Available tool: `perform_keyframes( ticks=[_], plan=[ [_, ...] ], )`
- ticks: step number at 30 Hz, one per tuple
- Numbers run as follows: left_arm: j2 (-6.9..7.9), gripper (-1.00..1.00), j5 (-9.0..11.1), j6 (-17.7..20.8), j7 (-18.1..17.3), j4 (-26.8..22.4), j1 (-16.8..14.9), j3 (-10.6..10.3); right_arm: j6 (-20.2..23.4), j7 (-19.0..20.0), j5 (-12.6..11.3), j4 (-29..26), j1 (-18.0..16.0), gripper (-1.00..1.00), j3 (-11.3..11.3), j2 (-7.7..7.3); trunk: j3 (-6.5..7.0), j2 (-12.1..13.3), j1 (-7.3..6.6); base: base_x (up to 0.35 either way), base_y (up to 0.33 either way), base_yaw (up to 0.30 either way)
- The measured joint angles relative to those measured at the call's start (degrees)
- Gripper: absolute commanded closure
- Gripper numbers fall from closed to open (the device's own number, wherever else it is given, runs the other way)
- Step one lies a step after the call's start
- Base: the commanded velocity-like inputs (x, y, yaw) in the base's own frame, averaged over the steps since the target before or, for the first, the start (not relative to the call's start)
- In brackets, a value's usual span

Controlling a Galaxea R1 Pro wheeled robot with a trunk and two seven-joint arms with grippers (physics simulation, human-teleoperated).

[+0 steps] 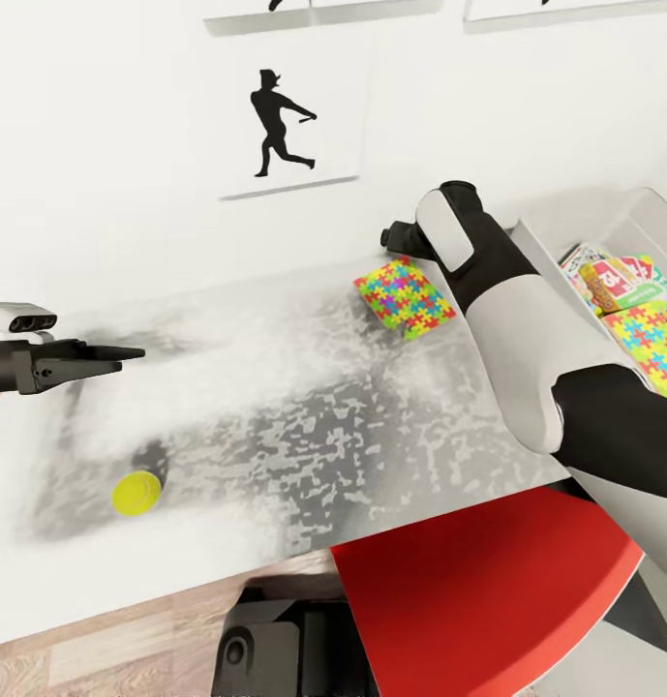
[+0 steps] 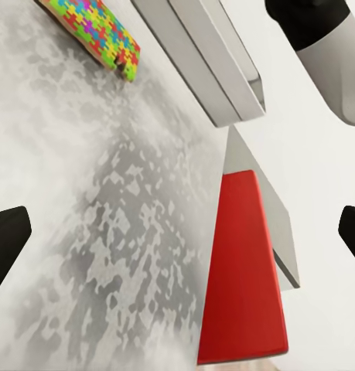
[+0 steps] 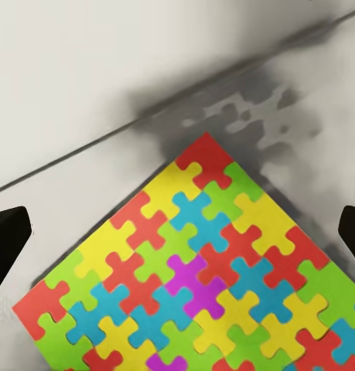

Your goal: Put all the toys in the child's room - the three board games (two on the bed and one on the table), the two jigsaw puzzles on the table, and the tennis ball on the table - inside the toy box on the table in the child's room.

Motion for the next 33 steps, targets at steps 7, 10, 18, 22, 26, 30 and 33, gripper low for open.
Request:
perform_keyframes(
  ticks=[7, 10, 18, 22, 26, 30, 33],
  plan=[
    [-0.05, -1.00, 0.00, 0.00, 0.00, 0.00, 0.00, -0.04, 0.00, 0.00, -0.01, -0.44, -0.62, -1.00, 1.21, -0.06, -0.66, 0.00, 0.00, 0.000, 0.000, 0.000],
    [-0.06, -1.00, 0.01, 0.00, 0.00, 0.00, 0.00, -0.05, -0.02, 0.00, -0.01, -0.46, -0.65, -1.00, 2.11, -0.08, -0.94, 0.00, 0.00, 0.000, 0.000, 0.000],
    [-0.06, -1.00, -0.02, -0.08, 0.00, 0.01, 0.00, -0.12, -2.22, 0.08, -0.01, -0.47, -0.67, -1.00, 3.58, -0.10, -1.70, 0.00, 0.00, 0.000, 0.000, 0.000],
    [-0.06, -1.00, -0.05, -0.08, 0.00, 0.00, 0.00, -0.08, -2.46, 0.07, -0.01, -0.52, -0.70, -1.00, 4.20, -0.09, -2.07, 0.00, 0.00, 0.000, 0.000, 0.000],
    [-0.03, -1.00, -0.01, -0.09, 0.00, 0.01, 0.00, 0.01, -2.55, 0.05, -0.01, -0.69, -0.74, -1.00, 4.46, -0.09, -2.45, 0.00, 0.00, 0.000, 0.000, 0.000],
    [-0.05, -1.00, 0.01, -0.05, 0.00, 0.01, 0.00, 0.03, -2.61, 0.06, -0.01, -0.73, -0.88, -1.00, 4.51, -0.09, -2.83, 0.00, 0.00, 0.000, 0.000, 0.000],
    [-0.06, -1.00, -0.02, -0.02, 0.00, 0.00, 0.00, 0.04, -2.63, 0.02, -0.01, -0.77, -0.97, -1.00, 4.52, -0.09, -3.11, 0.00, 0.00, 0.000, 0.000, 0.000]
  ],
)
